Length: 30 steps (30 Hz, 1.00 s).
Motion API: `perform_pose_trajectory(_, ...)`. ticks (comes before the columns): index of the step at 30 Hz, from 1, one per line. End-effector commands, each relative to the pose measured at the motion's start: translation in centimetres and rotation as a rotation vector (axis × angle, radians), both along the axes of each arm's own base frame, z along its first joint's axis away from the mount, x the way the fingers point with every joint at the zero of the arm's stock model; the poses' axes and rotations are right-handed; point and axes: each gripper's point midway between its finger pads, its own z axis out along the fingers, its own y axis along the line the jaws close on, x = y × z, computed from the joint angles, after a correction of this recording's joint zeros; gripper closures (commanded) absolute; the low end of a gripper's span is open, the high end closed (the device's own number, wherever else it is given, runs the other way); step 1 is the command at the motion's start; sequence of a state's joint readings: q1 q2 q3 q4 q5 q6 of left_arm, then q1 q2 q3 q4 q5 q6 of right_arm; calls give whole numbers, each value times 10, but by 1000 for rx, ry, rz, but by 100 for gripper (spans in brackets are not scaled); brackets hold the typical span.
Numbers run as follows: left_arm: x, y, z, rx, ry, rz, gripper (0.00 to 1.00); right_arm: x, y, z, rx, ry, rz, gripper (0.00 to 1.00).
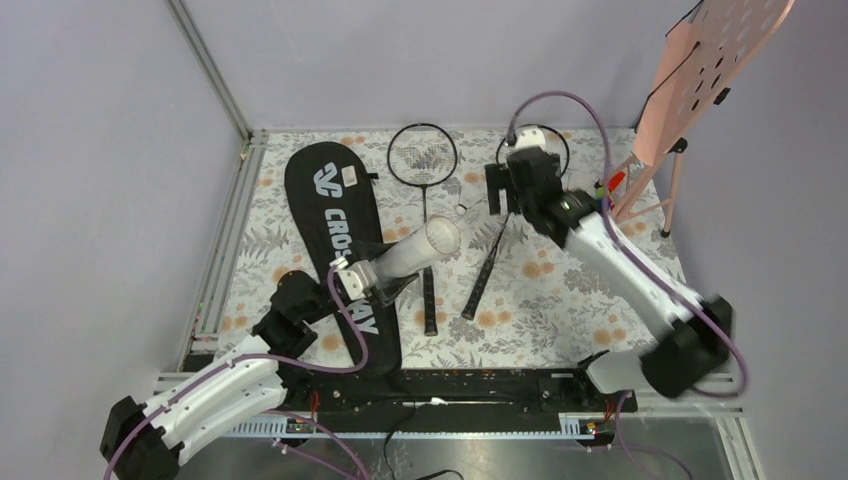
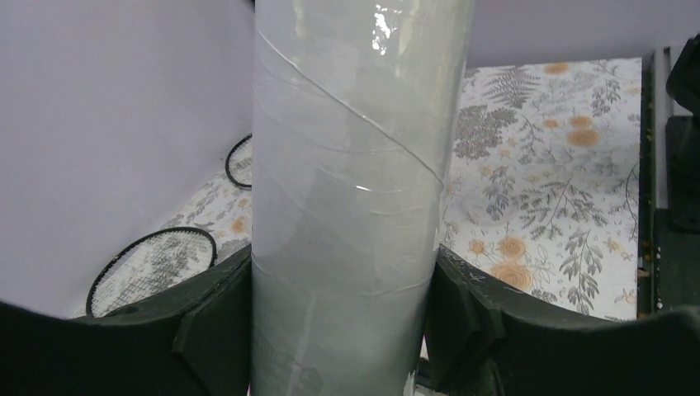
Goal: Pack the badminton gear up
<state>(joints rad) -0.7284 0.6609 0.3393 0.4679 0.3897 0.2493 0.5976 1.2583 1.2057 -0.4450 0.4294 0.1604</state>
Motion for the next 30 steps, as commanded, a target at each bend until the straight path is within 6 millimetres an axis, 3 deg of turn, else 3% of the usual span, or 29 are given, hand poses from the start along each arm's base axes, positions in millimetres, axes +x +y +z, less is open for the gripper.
perform_pose_trajectory(1,-1,7,40,-124,-81,32,38,79,-45,-18,-194,83,-77,0)
perform_pose_trajectory(5,1,7,37,-125,-61,38,38,142,-78,-49,-299,225,-131,0)
perform_pose_trajectory(9,8,6,31,-110,-48,62,37,182,-112,-76,-368,322,-195,0)
perform_pose_trajectory(13,14,6,28,-96,-29,82,37,212,-136,-101,-274,399,-226,1)
perform_pose_trajectory(18,16,3,26,-81,-16,80,37,232,-167,-122,-241,434,-273,0)
perform_pose_trajectory(22,18,0,21,-68,-6,77,37,235,-186,-141,-179,461,-292,0)
perform_pose_trajectory(24,21,0,21,-66,-2,87,37,235,-183,-152,-143,481,-270,0)
perform_pose_trajectory(26,23,-1,20,-62,2,91,37,235,-199,-160,-122,495,-294,1)
perform_pose_trajectory(30,28,-3,18,-48,14,104,37,239,-196,-166,-12,502,-269,0)
